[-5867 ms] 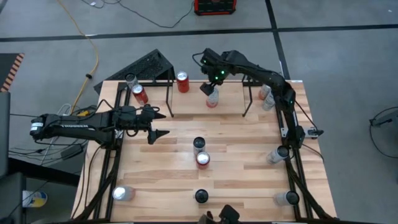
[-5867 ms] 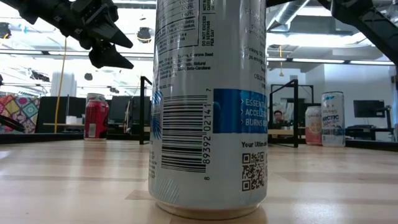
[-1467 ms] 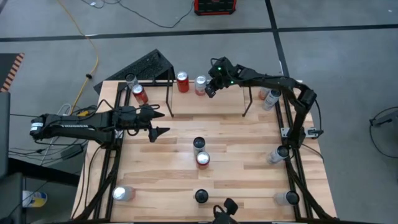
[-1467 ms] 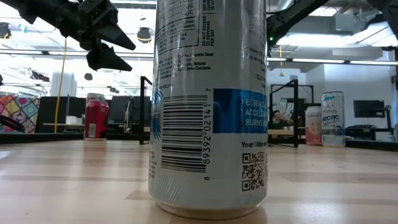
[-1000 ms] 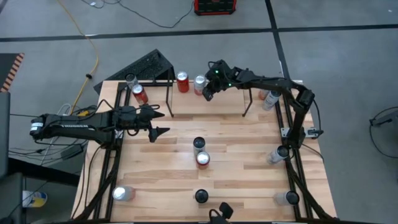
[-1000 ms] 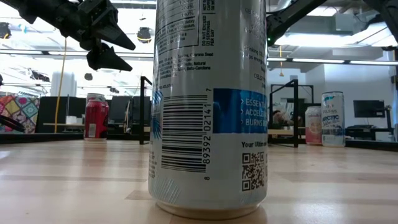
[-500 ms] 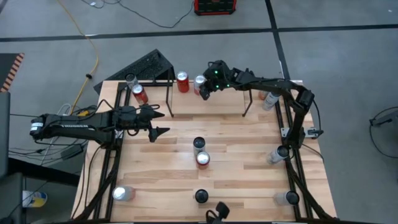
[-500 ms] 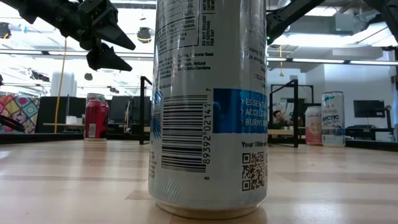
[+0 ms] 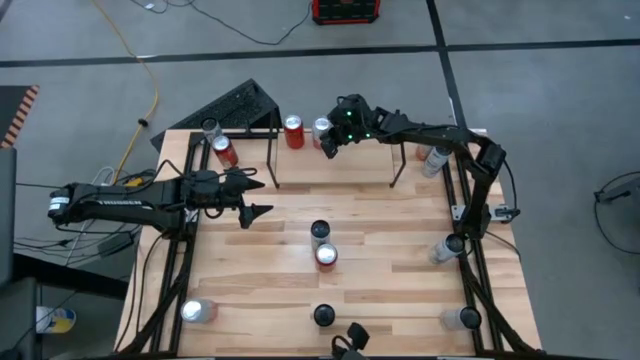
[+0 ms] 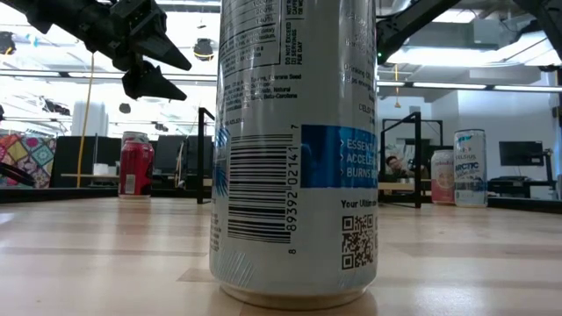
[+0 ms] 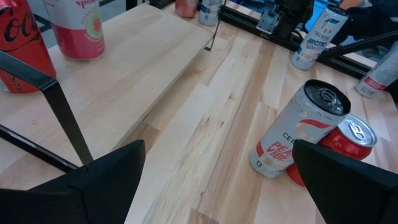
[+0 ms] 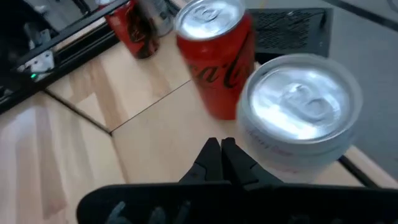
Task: Place canned beverage on shelf
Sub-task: Put the pink white soda can on the shelf, then put the top right white blue soda can on the shelf
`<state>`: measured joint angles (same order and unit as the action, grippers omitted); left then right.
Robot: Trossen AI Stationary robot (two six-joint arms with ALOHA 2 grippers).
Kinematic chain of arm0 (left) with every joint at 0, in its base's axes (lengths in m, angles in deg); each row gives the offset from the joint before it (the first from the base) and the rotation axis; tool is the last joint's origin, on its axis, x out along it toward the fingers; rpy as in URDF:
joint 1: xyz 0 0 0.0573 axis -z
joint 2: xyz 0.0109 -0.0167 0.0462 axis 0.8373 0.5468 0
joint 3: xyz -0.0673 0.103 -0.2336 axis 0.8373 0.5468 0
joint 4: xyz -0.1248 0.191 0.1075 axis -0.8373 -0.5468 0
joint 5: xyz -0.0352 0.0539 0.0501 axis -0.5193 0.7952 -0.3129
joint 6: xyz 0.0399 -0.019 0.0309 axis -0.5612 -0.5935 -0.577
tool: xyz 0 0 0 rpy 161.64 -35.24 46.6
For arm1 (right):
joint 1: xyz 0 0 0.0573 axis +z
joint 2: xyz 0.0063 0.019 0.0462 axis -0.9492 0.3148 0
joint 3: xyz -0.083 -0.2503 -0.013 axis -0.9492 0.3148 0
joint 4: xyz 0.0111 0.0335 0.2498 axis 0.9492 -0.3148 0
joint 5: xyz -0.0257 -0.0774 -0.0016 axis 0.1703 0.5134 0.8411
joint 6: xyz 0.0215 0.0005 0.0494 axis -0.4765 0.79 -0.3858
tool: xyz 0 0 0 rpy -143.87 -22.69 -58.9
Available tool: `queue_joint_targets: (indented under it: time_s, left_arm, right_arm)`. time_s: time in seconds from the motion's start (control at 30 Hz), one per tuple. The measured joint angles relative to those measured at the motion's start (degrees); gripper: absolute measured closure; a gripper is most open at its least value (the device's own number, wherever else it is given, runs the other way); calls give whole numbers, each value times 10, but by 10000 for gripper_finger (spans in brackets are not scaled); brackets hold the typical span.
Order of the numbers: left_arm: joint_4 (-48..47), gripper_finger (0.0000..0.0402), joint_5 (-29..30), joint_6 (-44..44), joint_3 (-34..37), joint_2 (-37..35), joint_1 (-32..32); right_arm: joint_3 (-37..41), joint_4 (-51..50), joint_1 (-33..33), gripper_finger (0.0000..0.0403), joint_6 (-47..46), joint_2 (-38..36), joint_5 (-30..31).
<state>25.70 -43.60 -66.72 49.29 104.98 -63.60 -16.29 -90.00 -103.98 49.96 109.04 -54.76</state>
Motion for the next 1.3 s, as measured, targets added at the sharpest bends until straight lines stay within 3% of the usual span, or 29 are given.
queue_joint_targets:
  time_s: [0.77,1.1,1.3]
  left_arm:
    - [0,9,0,6,0,0,0]
    - [0,9,0,6,0,0,0]
    - [-4,9,-19,3,-2,-6,0]
  right_arm:
    - [0,9,3,403,-11,0,50]
    - [0,13,7,403,-6,-2,33]
    - [0,-38,25,403,-6,-50,11]
